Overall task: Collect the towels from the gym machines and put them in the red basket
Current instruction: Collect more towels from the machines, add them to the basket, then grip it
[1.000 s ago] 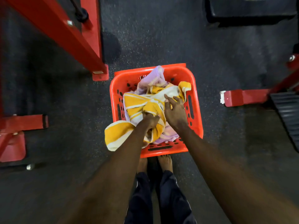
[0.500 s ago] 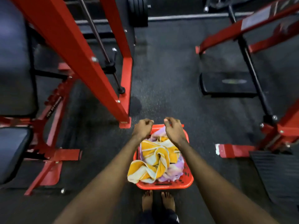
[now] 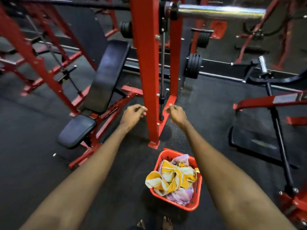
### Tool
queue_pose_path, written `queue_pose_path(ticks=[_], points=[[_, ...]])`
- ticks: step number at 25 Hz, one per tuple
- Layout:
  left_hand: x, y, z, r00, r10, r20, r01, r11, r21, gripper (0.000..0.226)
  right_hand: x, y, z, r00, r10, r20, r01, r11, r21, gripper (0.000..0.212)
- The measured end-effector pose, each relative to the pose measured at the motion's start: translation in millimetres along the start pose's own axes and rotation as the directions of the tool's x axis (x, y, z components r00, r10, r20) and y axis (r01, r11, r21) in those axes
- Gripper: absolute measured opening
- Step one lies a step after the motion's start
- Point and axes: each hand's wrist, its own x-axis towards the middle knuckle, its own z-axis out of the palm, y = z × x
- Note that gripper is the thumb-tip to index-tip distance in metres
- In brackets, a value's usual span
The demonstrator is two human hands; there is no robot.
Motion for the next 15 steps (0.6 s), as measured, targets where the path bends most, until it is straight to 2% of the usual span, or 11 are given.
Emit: queue_pose_path(ticks=[8, 12, 15], points=[[-69, 11, -180, 0.944, -0.006, -0.329, -0.006, 0.999, -0.034, 0.023, -37, -156, 107, 0.944, -0.239, 0.227, 0.247, 0.969, -0.007, 0.040], [-130, -33, -221, 0.928, -0.072, -0.366, 0.069, 0.997, -0.020, 0.020, -67, -167, 187, 0.901, -0.257, 0.349, 0.278, 0.961, -0.011, 0.040], [-179, -77, -264, 0.866, -0.137, -0.481, 0.149, 0.989, -0.014, 0.023, -97, -158, 260, 0.853, -0.243, 0.462, 0.278, 0.960, -0.009, 0.041]])
